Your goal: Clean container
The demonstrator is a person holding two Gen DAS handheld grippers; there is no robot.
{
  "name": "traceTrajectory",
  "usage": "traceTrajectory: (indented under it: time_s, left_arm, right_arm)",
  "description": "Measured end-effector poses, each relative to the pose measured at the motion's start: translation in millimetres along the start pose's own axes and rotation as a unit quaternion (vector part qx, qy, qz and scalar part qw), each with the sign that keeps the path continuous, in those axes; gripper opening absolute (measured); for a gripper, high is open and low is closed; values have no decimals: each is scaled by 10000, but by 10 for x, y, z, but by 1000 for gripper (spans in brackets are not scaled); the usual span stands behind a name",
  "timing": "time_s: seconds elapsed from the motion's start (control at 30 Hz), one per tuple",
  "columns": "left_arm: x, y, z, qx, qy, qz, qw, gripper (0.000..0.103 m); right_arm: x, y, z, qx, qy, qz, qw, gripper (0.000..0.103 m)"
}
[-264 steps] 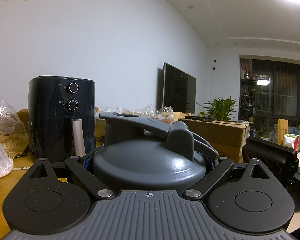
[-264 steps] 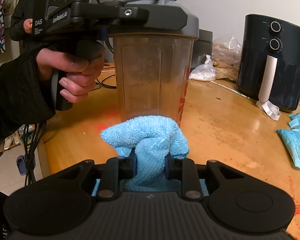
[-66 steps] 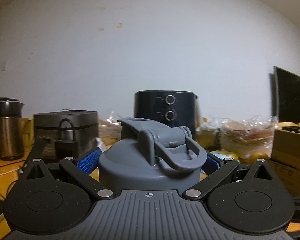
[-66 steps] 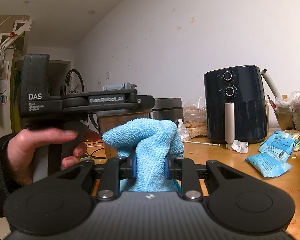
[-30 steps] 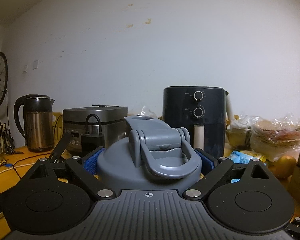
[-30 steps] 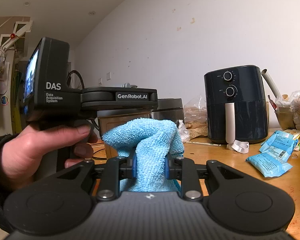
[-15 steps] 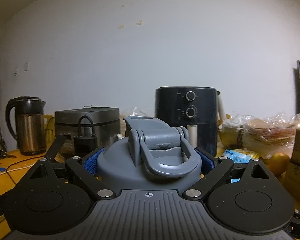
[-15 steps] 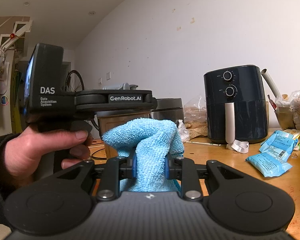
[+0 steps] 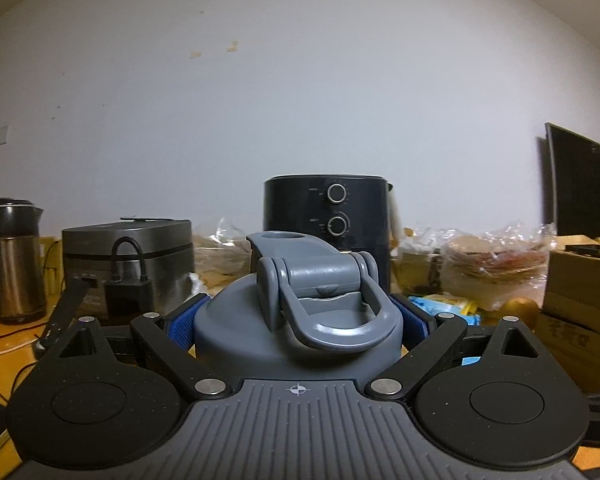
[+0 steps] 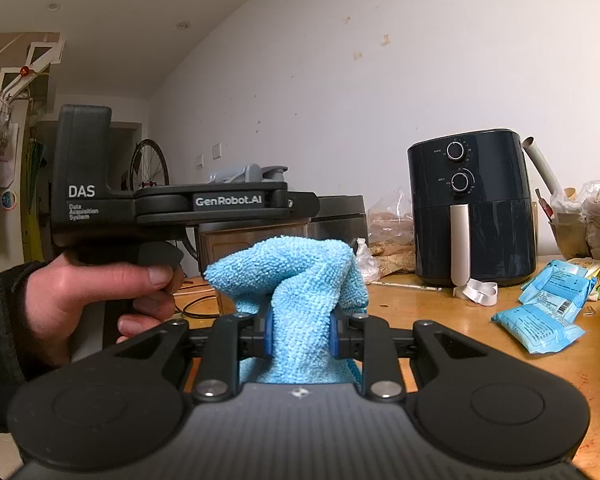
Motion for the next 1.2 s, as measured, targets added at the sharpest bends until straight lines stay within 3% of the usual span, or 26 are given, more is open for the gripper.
traceTrajectory:
  time_s: [0.5, 0.87, 1.2]
  left_arm:
    - [32, 36, -54, 1002, 47, 4, 9950, 95]
    - [63, 31, -68, 1965, 103, 44, 9804, 95]
    - [78, 93, -113, 2534, 156, 51, 9672, 95]
  right_arm:
    - [1, 6, -3, -18, 0, 0, 10000, 23]
    - [1, 9, -13, -32, -14, 4, 10000, 23]
    - [5, 1, -33, -51, -41, 10, 10000, 23]
Point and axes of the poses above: each gripper's, at about its wrist camera, not at the fingertips, and y roughly the way its jaws point, z to its right, x to its underside, the point moved 9 cm from there along y, roughly the way its jaws point, and after that the axes turned 2 degrees about -x, right-handed, at the moved point
